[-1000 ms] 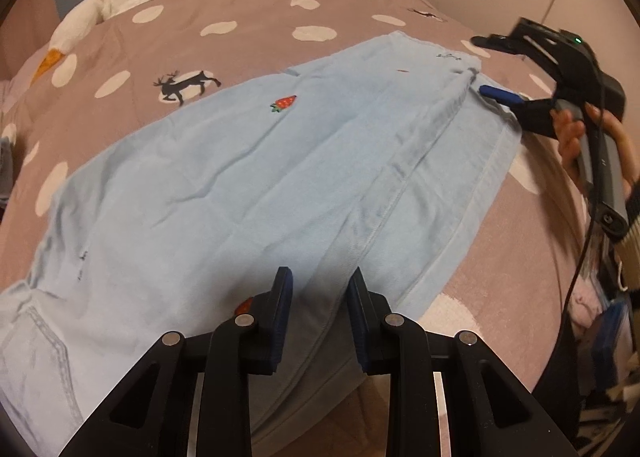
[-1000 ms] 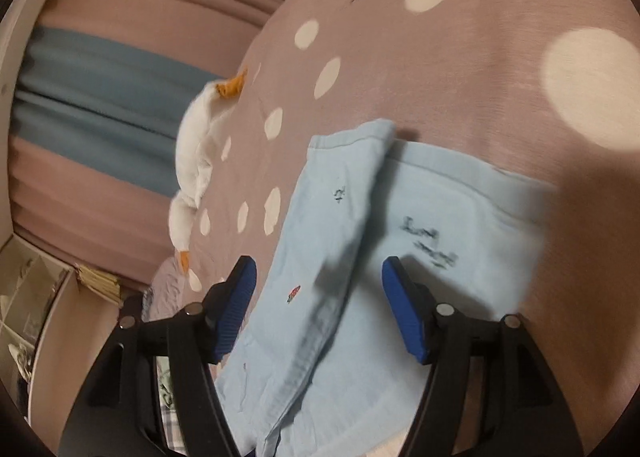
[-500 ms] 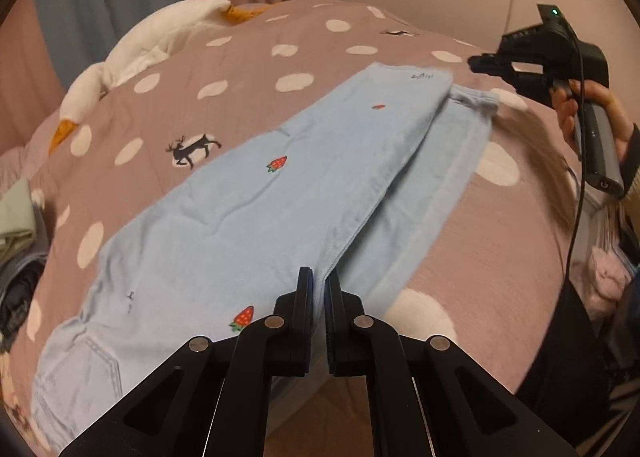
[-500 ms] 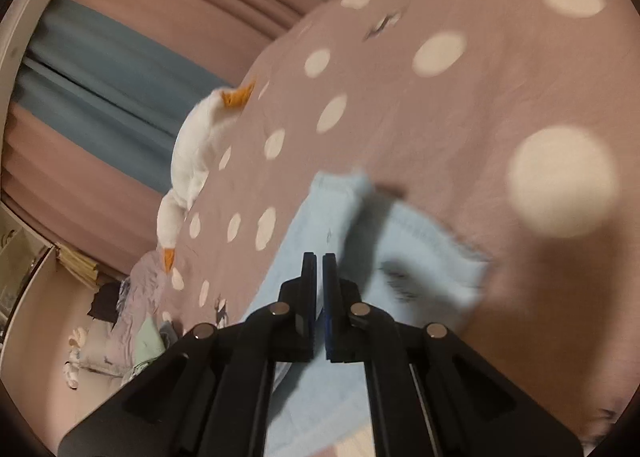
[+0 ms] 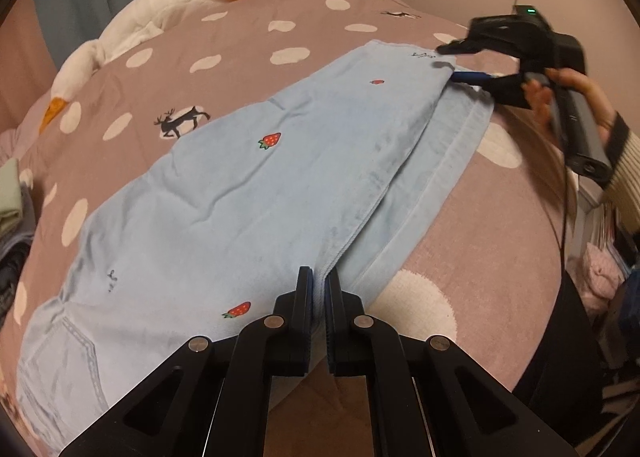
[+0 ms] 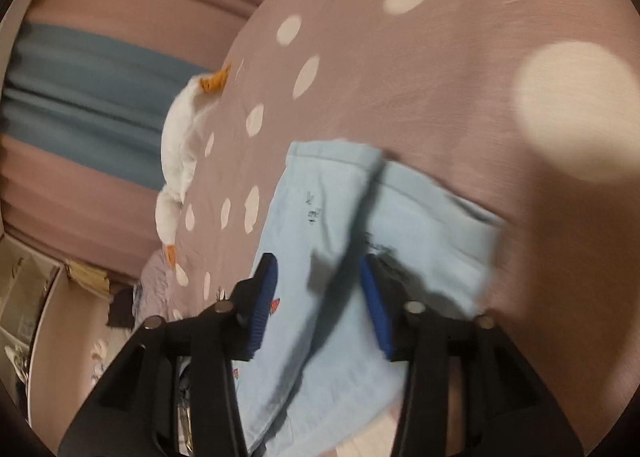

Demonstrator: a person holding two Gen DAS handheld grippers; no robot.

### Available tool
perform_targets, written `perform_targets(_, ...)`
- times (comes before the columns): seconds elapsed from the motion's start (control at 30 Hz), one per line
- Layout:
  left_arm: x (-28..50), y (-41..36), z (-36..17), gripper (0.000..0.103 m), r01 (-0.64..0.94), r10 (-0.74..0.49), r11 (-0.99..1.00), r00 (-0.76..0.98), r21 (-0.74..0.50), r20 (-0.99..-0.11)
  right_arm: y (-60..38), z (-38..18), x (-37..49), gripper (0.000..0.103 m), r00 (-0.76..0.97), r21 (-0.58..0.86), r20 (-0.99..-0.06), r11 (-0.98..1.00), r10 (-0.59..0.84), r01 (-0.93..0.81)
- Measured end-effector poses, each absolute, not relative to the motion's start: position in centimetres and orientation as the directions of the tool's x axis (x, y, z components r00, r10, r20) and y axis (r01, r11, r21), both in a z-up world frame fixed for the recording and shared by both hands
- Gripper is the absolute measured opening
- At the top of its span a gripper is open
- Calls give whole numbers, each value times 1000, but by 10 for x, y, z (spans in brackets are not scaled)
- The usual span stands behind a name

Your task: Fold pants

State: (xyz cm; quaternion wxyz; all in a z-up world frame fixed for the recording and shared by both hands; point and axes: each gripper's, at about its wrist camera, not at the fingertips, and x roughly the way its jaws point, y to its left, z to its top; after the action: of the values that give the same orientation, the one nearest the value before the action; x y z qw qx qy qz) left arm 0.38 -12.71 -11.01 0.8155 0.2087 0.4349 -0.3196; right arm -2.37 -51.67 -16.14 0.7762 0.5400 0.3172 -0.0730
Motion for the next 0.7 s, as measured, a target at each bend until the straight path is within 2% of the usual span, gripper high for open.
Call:
perform_targets(0.03, 6, -127, -111, 4, 701, -340, 711, 413, 57, -845, -518, -168, -16, 21, 767, 781, -592, 410, 246, 471)
perform_targets(0.07, 7, -127, -113, 4, 698, -342, 714, 405, 46, -848, -518, -171, -13, 3, 758, 774, -603, 413, 249, 481)
perform_targets(0.37, 4, -118, -99, 4, 714, -415, 700, 393, -12, -820, -516, -123, -70, 3, 845, 790, -513, 467, 151, 397)
perform_targets(0.53, 2, -118, -108, 4, 726, -410, 687, 363, -21, -837, -514, -141, -84, 3, 800, 758, -581, 455, 147, 467)
perform_targets(0.7, 0, -125, -117, 4, 727, -364, 686, 382, 32, -849, -519, -155, -86, 6, 782, 737, -609, 459, 134, 495)
